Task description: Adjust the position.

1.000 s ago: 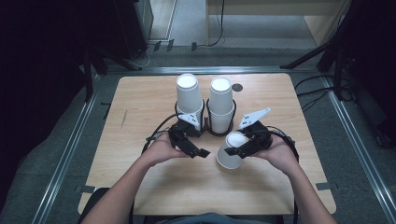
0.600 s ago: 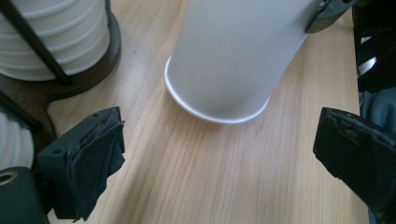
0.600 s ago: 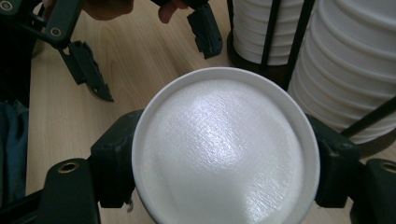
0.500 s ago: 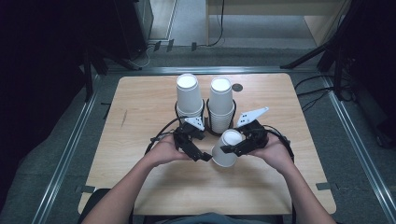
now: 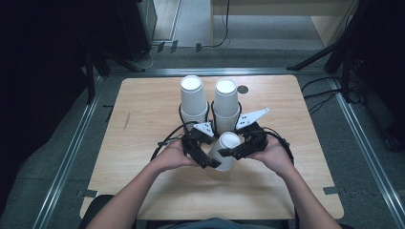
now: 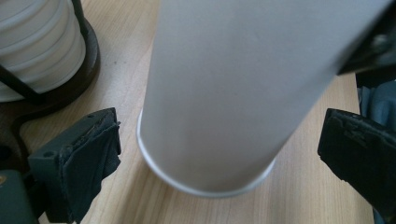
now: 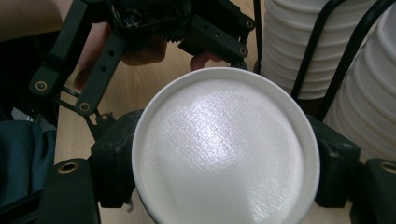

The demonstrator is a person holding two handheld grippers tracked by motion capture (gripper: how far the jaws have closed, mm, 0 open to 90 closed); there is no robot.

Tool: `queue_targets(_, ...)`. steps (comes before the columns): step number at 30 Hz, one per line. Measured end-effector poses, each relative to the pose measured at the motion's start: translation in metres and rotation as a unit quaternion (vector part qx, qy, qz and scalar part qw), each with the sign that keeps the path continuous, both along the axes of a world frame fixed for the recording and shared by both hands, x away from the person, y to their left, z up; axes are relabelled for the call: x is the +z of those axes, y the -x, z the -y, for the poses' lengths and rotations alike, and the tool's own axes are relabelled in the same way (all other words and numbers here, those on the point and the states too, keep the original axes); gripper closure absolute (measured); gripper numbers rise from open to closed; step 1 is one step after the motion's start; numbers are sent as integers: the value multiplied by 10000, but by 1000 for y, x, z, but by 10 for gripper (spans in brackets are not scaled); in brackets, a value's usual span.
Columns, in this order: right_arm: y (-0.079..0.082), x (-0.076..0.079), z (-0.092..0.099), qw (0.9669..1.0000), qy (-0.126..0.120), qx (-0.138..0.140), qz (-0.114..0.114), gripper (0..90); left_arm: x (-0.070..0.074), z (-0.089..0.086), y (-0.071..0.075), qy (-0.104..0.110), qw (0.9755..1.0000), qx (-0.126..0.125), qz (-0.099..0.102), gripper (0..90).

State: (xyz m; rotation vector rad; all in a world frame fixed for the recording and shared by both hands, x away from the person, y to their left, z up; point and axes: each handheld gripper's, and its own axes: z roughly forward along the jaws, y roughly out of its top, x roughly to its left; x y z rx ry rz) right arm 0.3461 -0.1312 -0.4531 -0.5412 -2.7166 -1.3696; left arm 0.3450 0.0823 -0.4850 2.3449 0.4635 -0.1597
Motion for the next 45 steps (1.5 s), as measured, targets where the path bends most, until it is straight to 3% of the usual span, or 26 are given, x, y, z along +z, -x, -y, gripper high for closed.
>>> queue_targets(7,3,4,-2,9999,-136,37,16,246,-2,5,2,-23,10000,-72,12,0)
queue_targets(15,5,12,1,9988,-484,52,-34,246,-3,7,3,184,9998,-77,15,0)
queue_targets(18,5,13,3,9983,-572,23,-48,246,-2,6,2,268,9995,-135,35,45)
queue_targets(21,3,13,5,9977,-665,-32,-130,245,1,4,2,273,9993,-165,199,71)
queue_targets(26,0,11,9,9968,-742,-74,-291,239,3,3,2,261,9992,-170,230,94)
queue_targets(29,-1,11,10,9965,-730,-38,-404,220,4,3,2,226,9993,-206,212,103)
queue_targets(31,-1,12,9,9967,-698,-24,-414,139,5,3,2,184,9996,-189,141,108)
queue_targets(34,3,13,9,9990,-399,-112,-150,135,8,2,1,123,9994,-263,162,108)
queue_targets(45,4,6,20,9999,-54,81,-136,136,15,-13,-2,-119,9993,-276,209,108)
